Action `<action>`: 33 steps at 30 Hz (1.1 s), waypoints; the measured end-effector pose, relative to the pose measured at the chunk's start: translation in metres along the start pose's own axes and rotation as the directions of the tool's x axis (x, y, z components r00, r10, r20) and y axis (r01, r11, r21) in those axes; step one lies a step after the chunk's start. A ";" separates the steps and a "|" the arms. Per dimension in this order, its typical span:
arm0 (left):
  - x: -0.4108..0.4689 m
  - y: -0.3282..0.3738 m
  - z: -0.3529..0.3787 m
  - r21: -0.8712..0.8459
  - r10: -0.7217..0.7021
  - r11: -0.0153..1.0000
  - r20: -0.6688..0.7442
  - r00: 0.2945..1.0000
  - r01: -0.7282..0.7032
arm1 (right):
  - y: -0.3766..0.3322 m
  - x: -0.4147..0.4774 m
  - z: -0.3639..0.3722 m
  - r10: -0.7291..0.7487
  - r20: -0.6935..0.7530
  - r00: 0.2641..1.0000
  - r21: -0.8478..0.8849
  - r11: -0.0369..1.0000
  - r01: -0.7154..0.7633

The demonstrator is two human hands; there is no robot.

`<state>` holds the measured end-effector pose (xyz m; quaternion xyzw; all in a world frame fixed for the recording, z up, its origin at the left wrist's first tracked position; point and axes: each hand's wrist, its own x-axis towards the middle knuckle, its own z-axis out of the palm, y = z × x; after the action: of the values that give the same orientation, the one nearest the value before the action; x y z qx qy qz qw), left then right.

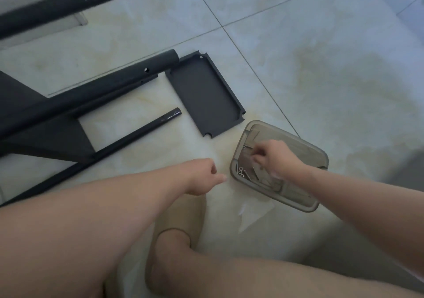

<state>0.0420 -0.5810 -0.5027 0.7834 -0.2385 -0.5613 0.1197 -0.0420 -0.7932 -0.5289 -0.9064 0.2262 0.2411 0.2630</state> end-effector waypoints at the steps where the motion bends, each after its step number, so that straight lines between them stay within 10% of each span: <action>1: -0.010 -0.002 -0.007 0.098 -0.010 0.995 0.030 0.999 0.007 | -0.006 -0.007 -0.007 -0.004 -0.010 1.000 0.005 1.000 0.004; 6: -0.074 -0.013 -0.058 0.225 -0.057 0.970 -0.135 0.989 0.087 | -0.066 -0.045 -0.048 -0.067 -0.059 0.996 0.102 0.992 0.073; 11: -0.143 -0.029 -0.096 -0.332 -0.152 0.942 -0.315 0.937 0.041 | -0.160 -0.094 -0.095 -0.197 -0.181 0.964 0.259 0.936 0.240; 19: -0.268 -0.065 -0.104 -0.949 -0.156 0.154 -0.297 0.942 -0.274 | -0.319 -0.171 -0.103 -0.414 -0.329 0.849 0.307 0.803 0.511; 27: -0.323 -0.128 -0.106 -0.929 -0.140 -0.159 -0.314 0.939 -0.334 | -0.417 -0.196 -0.063 -0.603 -0.214 0.768 0.193 0.745 0.638; 33: -0.325 -0.178 -0.112 -0.969 -0.352 -0.029 -0.219 0.910 -0.244 | -0.442 -0.161 -0.047 -0.553 -0.201 0.809 0.121 0.805 0.580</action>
<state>0.1061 -0.2719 -0.2781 0.5617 0.3000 -0.3858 0.6676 0.0840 -0.4391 -0.2418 -0.9215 -0.0150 0.0586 0.3836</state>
